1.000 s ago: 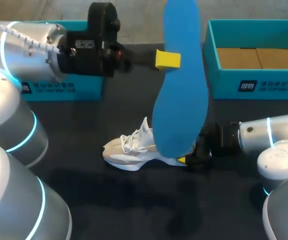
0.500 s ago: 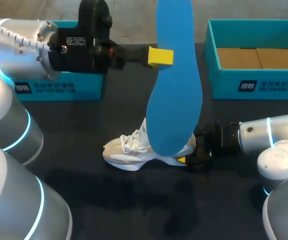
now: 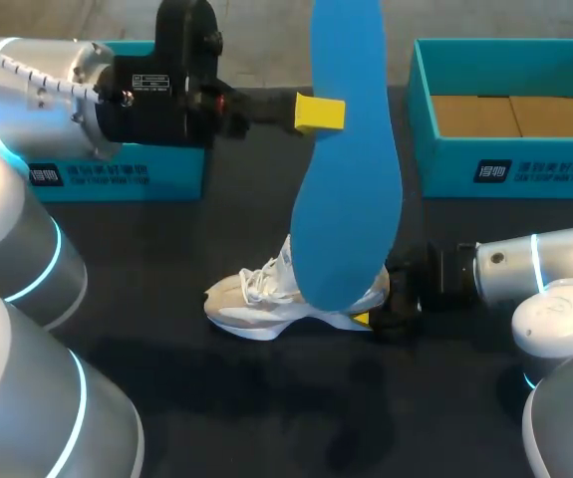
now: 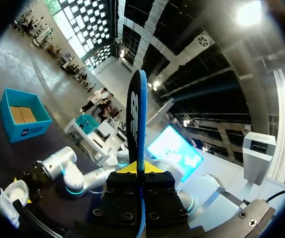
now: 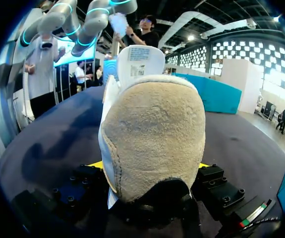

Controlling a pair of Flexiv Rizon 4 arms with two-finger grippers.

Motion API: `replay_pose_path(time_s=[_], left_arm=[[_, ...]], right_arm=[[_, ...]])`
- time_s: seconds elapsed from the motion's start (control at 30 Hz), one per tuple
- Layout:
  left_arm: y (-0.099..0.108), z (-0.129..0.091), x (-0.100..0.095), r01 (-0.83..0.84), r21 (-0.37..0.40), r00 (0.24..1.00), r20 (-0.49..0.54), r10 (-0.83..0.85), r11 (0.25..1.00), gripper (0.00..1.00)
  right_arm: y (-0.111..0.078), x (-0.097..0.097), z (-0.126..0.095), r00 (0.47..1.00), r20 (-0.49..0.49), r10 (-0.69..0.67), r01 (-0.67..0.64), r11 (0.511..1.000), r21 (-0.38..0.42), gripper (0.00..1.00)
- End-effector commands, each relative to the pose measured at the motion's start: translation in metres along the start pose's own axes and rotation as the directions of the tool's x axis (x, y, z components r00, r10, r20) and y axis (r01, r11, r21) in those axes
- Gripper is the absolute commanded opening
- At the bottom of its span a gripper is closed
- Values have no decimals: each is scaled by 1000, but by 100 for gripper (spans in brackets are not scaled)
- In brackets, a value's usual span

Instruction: Take the shoe out of the shoebox, open the shoe tongue, remove and reinsert the insole, then place the shoe into the shoebox

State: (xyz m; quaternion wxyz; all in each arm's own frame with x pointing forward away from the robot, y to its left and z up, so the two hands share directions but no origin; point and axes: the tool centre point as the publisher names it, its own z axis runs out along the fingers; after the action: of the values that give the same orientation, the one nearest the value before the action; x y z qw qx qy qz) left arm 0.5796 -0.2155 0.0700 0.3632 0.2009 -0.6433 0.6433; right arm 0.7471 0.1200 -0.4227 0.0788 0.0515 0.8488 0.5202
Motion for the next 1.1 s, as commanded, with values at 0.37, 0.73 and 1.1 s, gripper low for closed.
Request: replay_pose_path(time_s=[0.37,0.73,1.1], left_arm=[[0,0,0,0,-1,1000,1,0,1000,0],[0,0,0,0,-1,1000,1,0,1000,0],[0,0,0,0,-1,1000,1,0,1000,0]], right_arm=[[1,1,1,1000,1,1,-1,1000,7,0],[-1,1,-7,1000,-2,1,-1,998,57,100],[13,-8,-44,1000,-28,-13,20,971,238,100]])
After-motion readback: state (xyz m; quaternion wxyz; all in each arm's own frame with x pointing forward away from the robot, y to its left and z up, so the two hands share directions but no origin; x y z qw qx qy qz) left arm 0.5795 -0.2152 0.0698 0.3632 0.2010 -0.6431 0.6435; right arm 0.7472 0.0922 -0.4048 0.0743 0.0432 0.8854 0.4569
